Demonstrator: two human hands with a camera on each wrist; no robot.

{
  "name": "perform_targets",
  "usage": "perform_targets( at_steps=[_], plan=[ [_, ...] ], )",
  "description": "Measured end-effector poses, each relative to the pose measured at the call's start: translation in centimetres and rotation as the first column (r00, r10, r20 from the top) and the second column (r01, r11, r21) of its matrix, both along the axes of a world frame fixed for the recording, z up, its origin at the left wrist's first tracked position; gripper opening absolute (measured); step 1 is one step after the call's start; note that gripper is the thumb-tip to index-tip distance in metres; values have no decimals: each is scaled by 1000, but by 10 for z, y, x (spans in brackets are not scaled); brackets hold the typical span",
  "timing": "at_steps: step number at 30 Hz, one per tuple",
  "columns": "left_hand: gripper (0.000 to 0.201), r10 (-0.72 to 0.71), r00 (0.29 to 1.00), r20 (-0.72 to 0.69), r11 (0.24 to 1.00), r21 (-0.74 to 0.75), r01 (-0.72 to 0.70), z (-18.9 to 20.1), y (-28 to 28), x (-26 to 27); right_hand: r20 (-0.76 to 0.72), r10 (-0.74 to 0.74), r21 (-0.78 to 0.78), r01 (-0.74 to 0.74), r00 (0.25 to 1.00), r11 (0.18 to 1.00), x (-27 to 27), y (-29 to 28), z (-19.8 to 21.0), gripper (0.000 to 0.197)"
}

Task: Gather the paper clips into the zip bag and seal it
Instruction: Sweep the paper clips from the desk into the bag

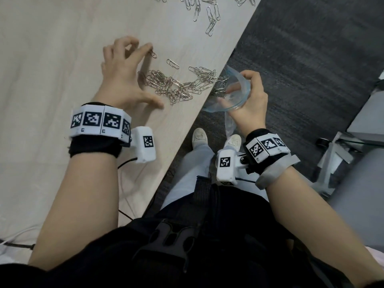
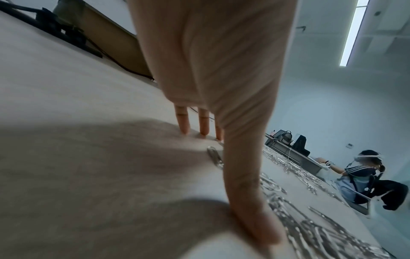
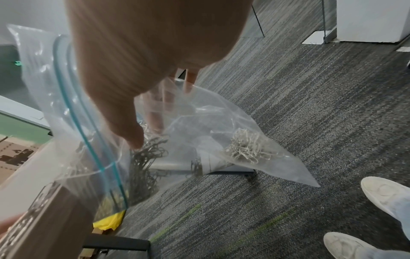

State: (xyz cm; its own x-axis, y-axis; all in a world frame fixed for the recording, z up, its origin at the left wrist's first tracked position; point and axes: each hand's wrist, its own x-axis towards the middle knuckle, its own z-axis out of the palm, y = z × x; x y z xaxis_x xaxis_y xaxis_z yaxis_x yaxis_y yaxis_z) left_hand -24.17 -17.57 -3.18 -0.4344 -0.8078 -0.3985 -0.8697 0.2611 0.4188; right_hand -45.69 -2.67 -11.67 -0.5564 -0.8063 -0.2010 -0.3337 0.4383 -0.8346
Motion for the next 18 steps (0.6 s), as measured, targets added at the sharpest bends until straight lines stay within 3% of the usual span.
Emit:
perform_targets(
  at_steps=[7,13,18],
  plan=[
    [90,42,965,-259,998,55,-29,-13,11,-13,-7,2,9,-2,1000,1000,1,1,-2,59],
    [70,-60,954,-295,997,29,72,-14,19,-35,-8,-1,5,1,1000,1000,0,0,-5,59],
    [81,-179,966,-187,983,-63,170,-11,20,-42,-18,6,-2,-6,1000,1000,0,0,-5,59]
  ],
)
